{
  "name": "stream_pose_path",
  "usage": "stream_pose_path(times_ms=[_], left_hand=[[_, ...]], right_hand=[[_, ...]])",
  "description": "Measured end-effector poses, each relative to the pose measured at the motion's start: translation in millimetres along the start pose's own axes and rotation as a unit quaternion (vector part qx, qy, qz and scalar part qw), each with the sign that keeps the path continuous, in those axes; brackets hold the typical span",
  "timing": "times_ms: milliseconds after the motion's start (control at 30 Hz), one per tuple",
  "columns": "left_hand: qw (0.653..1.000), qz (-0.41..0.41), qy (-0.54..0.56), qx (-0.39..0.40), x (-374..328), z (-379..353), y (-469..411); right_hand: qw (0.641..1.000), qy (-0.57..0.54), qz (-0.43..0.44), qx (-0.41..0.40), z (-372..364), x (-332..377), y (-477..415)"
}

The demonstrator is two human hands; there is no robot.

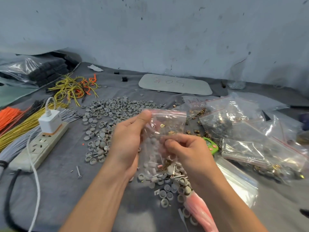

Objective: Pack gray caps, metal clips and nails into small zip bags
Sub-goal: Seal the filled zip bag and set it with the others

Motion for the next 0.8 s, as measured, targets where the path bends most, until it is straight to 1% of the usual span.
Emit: stream_pose_path(times_ms=[67,133,167,233,267,367,400,433,467,533,567,600,633,667,700,767,800], left_hand=[[0.994,0.025,-0.101,0.022,10,-14,-1],[0.980,0.044,-0.188,0.055,24,-34,0],[0.974,0.041,-0.214,0.066,30,-44,0],[0.976,0.036,-0.201,0.072,39,-65,-1],[0.980,0.037,-0.182,0.067,44,-74,-2],[0.989,0.040,-0.136,0.041,60,-101,-7],[0.991,0.040,-0.128,0.031,66,-110,-8],[0.992,0.040,-0.119,0.022,73,-120,-8],[0.993,0.042,-0.106,0.020,80,-131,-9],[0.995,0.034,-0.086,0.031,93,-152,-7],[0.993,0.000,-0.113,0.038,96,-161,-5],[0.980,-0.061,-0.184,0.039,96,-169,-2],[0.950,-0.134,-0.280,0.037,95,-177,3],[0.909,-0.207,-0.359,0.045,95,-187,10],[0.872,-0.252,-0.415,0.068,99,-196,15],[0.819,-0.258,-0.498,0.118,116,-210,17],[0.796,-0.243,-0.539,0.132,126,-214,16]], right_hand=[[0.994,-0.060,-0.006,-0.085,25,3,1],[0.985,-0.083,-0.007,-0.148,53,5,5],[0.981,-0.087,-0.007,-0.174,66,6,7],[0.975,-0.090,-0.019,-0.202,87,8,12],[0.975,-0.094,-0.028,-0.200,96,8,15],[0.984,-0.071,-0.065,-0.151,122,6,31],[0.986,-0.050,-0.074,-0.141,131,5,37],[0.985,-0.029,-0.076,-0.149,142,4,42],[0.982,-0.014,-0.075,-0.174,154,4,46],[0.964,0.001,-0.070,-0.255,182,2,52],[0.953,0.013,-0.067,-0.295,196,2,54],[0.943,0.034,-0.064,-0.325,209,1,55],[0.935,0.063,-0.066,-0.343,220,1,55],[0.928,0.097,-0.069,-0.352,229,-1,54],[0.922,0.147,-0.077,-0.349,237,-4,53],[0.904,0.292,-0.108,-0.293,242,-7,51],[0.885,0.361,-0.127,-0.265,244,-7,52]])
Point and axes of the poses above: each hand's wrist, its own y-axis away from the middle knuckle, its own z-axis out of the back of the hand, x = y × z, the point moved 6 cm from there along -y, towards the middle knuckle, and after that the axes turned 13 degrees about z, right-handed, at the moved point
